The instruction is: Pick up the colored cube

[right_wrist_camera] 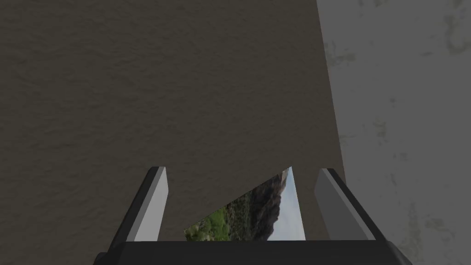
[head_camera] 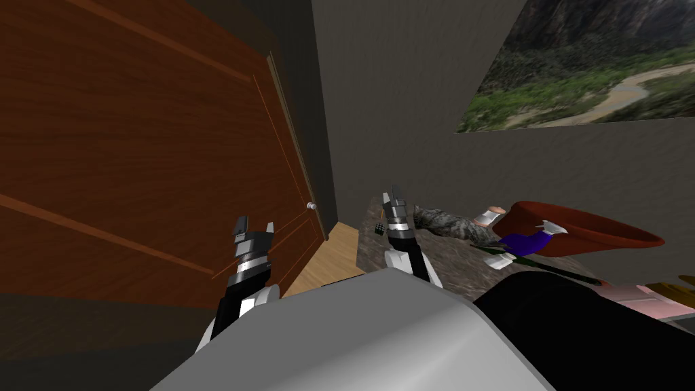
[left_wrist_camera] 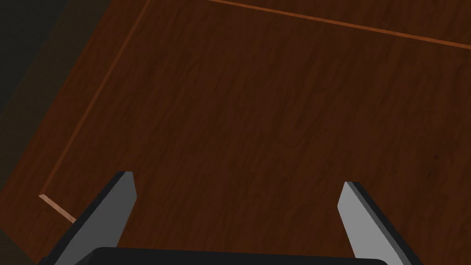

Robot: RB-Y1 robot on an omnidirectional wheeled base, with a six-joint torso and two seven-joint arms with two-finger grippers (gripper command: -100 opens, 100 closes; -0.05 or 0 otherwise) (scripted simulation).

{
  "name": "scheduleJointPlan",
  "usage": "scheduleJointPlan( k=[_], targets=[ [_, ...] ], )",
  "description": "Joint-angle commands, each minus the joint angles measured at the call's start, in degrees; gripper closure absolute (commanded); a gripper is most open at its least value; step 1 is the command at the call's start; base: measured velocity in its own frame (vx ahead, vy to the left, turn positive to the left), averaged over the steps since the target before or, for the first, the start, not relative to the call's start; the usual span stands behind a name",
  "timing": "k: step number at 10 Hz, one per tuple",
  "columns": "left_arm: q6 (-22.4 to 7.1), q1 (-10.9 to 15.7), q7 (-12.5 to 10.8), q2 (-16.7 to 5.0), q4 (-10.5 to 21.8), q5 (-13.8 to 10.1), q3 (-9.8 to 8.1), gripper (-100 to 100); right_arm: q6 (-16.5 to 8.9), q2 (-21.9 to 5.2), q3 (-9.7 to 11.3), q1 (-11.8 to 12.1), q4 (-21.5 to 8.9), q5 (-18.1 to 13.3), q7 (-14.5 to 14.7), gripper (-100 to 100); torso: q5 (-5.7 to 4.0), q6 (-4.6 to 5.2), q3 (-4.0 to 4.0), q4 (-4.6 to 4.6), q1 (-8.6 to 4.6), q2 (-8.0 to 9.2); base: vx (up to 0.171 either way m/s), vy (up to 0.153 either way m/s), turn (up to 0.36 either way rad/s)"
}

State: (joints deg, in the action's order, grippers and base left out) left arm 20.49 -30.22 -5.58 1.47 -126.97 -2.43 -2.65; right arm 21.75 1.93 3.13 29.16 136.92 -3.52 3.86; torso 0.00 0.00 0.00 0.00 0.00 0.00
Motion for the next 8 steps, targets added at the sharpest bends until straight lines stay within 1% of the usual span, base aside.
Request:
scheduleJointPlan(
  k=[1, 3, 5, 6, 8],
  targets=[
    [0.0, 0.0, 0.0, 0.0, 0.0, 0.0, 0.0, 0, 0.6, -2.4, 0.3, 1.7, -1.2, -0.1, 0.0, -100, 0.0, 0.0, 0.0, 0.0, 0.0, 0.0, -0.049, -0.005, -0.006],
    [0.0, 0.0, 0.0, 0.0, 0.0, 0.0, 0.0, 0, 1.3, -5.2, 0.7, 4.1, -3.0, -0.2, 0.1, -100, -0.01, 0.01, 0.16, 0.06, -0.05, 0.28, -0.092, -0.008, -0.003],
    [0.0, 0.0, 0.0, 0.0, 0.0, 0.0, 0.0, 0, 2.3, -8.3, 1.1, 7.3, -5.5, -0.6, 0.2, -100, -0.02, 0.0, 0.24, 0.09, -0.07, 0.42, -0.098, -0.01, 0.012],
    [0.0, 0.0, 0.0, 0.0, 0.0, 0.0, 0.0, 0, 2.3, -8.3, 1.1, 7.3, -5.5, -0.6, 0.2, -100, -0.02, 0.01, 0.23, 0.09, -0.07, 0.4, -0.059, -0.005, 0.004],
    [0.0, 0.0, 0.0, 0.0, 0.0, 0.0, 0.0, 0, 3.5, -11.9, 1.5, 10.9, -8.6, -1.1, 0.4, -100, 0.0, 0.0, 0.14, 0.05, 0.01, 0.23, -0.06, 0.013, 0.027]
  ],
)
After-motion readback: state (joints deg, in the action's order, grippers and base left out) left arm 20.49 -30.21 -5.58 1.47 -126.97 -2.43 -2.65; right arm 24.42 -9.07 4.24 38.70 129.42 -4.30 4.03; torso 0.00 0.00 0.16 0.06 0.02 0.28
